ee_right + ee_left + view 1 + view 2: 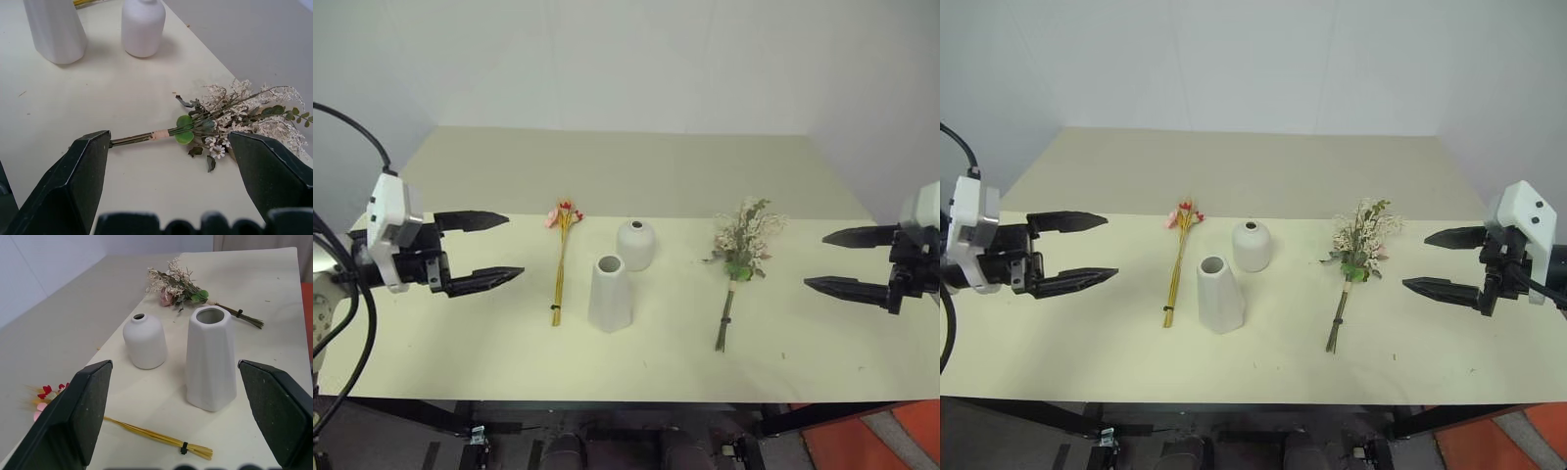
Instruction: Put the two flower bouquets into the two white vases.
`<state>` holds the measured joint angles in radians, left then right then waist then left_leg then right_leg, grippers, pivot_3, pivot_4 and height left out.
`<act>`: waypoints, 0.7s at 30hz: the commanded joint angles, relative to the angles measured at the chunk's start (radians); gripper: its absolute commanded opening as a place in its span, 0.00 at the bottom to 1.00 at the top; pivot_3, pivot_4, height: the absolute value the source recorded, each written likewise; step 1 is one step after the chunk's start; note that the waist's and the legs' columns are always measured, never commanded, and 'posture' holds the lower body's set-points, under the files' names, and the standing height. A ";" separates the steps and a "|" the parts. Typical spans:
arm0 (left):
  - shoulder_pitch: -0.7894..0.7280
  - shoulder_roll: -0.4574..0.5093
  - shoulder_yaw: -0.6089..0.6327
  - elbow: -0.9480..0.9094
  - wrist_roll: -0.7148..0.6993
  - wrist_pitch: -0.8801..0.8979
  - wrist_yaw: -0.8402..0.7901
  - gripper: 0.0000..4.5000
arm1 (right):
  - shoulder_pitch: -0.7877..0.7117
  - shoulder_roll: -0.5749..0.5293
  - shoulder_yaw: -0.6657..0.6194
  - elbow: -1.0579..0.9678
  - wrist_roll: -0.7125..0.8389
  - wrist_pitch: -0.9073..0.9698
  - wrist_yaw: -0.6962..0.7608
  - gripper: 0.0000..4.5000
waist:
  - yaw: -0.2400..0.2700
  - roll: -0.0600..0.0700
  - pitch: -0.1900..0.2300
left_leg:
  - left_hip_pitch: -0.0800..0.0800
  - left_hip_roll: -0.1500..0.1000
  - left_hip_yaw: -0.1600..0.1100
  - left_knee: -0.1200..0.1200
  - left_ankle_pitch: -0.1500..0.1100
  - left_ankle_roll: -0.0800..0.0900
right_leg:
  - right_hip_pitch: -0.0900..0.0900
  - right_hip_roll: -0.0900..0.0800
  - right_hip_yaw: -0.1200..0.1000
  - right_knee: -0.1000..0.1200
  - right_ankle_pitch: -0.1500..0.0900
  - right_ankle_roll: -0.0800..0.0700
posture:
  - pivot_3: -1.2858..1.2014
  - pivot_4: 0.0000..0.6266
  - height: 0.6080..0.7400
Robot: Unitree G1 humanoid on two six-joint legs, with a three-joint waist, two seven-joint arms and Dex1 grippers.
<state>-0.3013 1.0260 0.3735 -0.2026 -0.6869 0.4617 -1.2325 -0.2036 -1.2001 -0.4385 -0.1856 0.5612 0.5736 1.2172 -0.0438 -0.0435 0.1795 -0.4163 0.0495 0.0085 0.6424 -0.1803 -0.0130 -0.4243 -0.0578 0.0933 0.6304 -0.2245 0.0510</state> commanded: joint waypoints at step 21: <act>-0.098 -0.018 -0.040 0.001 -0.046 -0.005 -0.029 1.00 | -0.284 -0.065 0.345 -0.064 0.042 0.548 -0.159 1.00 | -0.006 0.000 0.000 | 0.000 0.000 0.000 0.000 0.000 0.000 | -0.001 0.000 0.000 0.001 0.000 -0.001 | 0.52 0.24 1.00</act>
<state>-0.3675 1.0082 0.3376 -0.1986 -0.7149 0.4630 -1.2512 -0.4298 -1.2667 -0.1266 -0.2245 0.5828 0.9894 1.1108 -0.0494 -0.0434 0.1795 -0.4153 0.0496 0.0094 0.6426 -0.1803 -0.0131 -0.4252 -0.0579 0.0942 0.6315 -0.2239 0.0500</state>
